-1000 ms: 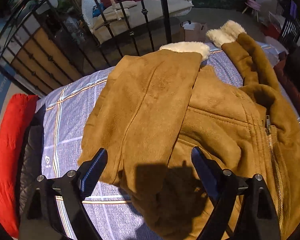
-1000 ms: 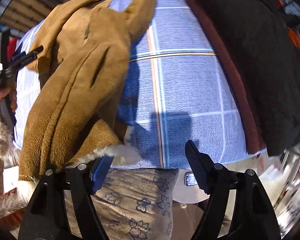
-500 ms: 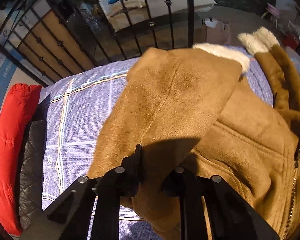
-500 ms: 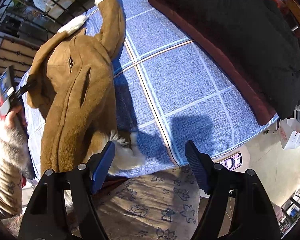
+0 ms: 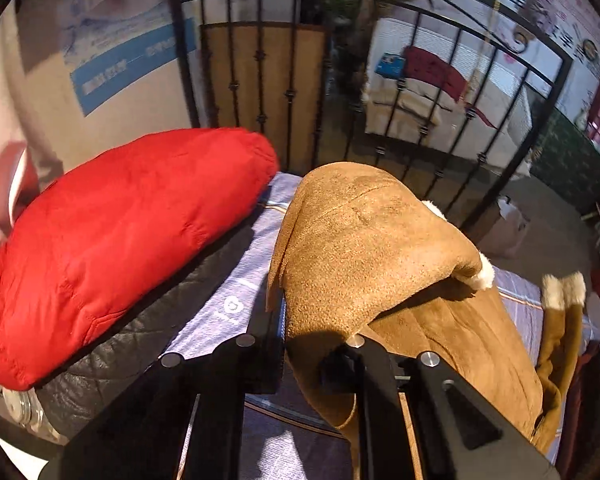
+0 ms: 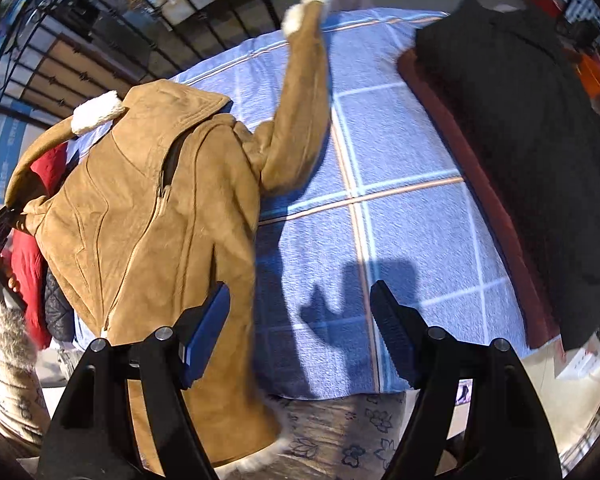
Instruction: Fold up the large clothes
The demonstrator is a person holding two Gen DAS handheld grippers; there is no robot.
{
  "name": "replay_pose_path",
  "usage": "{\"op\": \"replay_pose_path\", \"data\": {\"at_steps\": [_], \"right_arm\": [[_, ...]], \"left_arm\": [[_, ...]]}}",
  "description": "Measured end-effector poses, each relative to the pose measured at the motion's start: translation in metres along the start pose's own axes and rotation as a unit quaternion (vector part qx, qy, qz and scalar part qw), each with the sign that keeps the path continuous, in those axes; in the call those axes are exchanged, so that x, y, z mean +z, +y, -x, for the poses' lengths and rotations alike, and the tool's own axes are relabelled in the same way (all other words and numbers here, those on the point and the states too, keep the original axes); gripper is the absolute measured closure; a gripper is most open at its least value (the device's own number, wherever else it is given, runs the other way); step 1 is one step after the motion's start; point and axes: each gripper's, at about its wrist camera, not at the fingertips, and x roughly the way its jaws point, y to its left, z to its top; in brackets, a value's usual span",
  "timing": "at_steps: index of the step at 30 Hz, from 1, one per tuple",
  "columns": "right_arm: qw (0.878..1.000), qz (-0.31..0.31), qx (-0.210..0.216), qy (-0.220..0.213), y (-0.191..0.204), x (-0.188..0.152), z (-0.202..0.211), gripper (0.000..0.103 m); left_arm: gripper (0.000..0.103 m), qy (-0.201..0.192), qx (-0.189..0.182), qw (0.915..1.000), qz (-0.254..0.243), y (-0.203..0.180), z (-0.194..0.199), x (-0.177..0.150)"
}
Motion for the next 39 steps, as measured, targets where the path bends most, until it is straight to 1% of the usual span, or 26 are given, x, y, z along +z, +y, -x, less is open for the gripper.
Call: {"op": "replay_pose_path", "data": {"at_steps": [2,3,4,6,7,8,9,10,11,12,14,16,18,20,22,25,30,33,36,37,38,39], "right_arm": [[1.000,0.014,0.008,0.001,0.010,0.003,-0.004,0.031],[1.000,0.017,0.014,0.004,0.014,0.004,-0.007,0.031],[1.000,0.019,0.020,0.009,0.016,0.004,-0.011,0.031],[0.999,0.022,0.035,0.026,0.020,0.003,-0.021,0.031],[0.998,0.021,0.039,0.033,0.021,0.003,-0.026,0.031],[0.998,0.020,0.043,0.040,0.021,0.002,-0.030,0.031],[0.998,0.019,0.045,0.045,0.021,0.000,-0.034,0.031],[0.997,0.018,0.047,0.050,0.020,0.000,-0.039,0.031],[0.997,0.014,0.049,0.055,0.018,-0.001,-0.042,0.030],[0.997,0.010,0.054,0.058,0.017,-0.002,-0.044,0.031],[0.996,-0.002,0.067,0.060,0.011,0.000,-0.048,0.030],[0.994,-0.018,0.085,0.058,0.004,0.003,-0.052,0.029],[0.992,-0.035,0.107,0.057,-0.002,0.006,-0.057,0.027],[0.989,-0.048,0.126,0.065,-0.002,0.008,-0.067,0.027],[0.984,-0.054,0.148,0.084,-0.001,0.007,-0.081,0.026],[0.979,-0.044,0.158,0.122,0.008,-0.004,-0.108,0.026],[0.969,-0.010,0.142,0.203,0.031,-0.036,-0.161,0.026],[0.962,-0.002,0.160,0.222,0.046,-0.048,-0.177,0.026],[0.957,0.014,0.179,0.229,0.060,-0.051,-0.185,0.026],[0.954,0.019,0.182,0.237,0.063,-0.052,-0.190,0.029],[0.950,0.014,0.190,0.247,0.064,-0.053,-0.195,0.037],[0.948,0.003,0.197,0.249,0.063,-0.055,-0.196,0.064]], "left_arm": [[0.090,0.034,0.007,0.9975,0.061,0.031,-0.031,-0.004],[0.090,0.053,0.011,0.9938,0.097,0.046,-0.046,-0.008],[0.090,0.086,0.024,0.9887,0.120,0.058,-0.067,-0.018],[0.088,0.146,0.049,0.9820,0.109,0.063,-0.097,-0.039],[0.084,0.158,0.053,0.9800,0.109,0.063,-0.101,-0.049],[0.072,0.159,0.038,0.9804,0.110,0.064,-0.100,-0.057],[0.049,0.154,0.019,0.9817,0.111,0.064,-0.095,-0.064],[0.040,0.147,0.007,0.9826,0.113,0.064,-0.088,-0.069],[0.021,0.139,-0.002,0.9834,0.117,0.065,-0.080,-0.075],[0.016,0.128,-0.015,0.9841,0.122,0.065,-0.071,-0.078],[0.014,0.118,-0.045,0.9840,0.126,0.068,-0.054,-0.083],[0.009,0.116,-0.067,0.9834,0.122,0.073,-0.040,-0.088],[0.008,0.119,-0.065,0.9841,0.115,0.079,-0.030,-0.096],[0.008,0.134,-0.060,0.9842,0.099,0.078,-0.026,-0.113],[0.008,0.149,-0.055,0.9831,0.090,0.078,-0.022,-0.132],[0.008,0.180,-0.066,0.9768,0.096,0.078,-0.016,-0.172],[0.008,0.223,-0.082,0.9664,0.099,0.063,-0.017,-0.230],[0.008,0.243,-0.098,0.9602,0.098,0.052,-0.017,-0.255],[0.008,0.253,-0.104,0.9588,0.077,0.036,-0.015,-0.270],[0.008,0.253,-0.113,0.9580,0.073,0.032,-0.013,-0.272],[0.008,0.253,-0.119,0.9575,0.069,0.028,-0.012,-0.274],[0.008,0.254,-0.121,0.9575,0.065,0.025,-0.011,-0.274]]}}
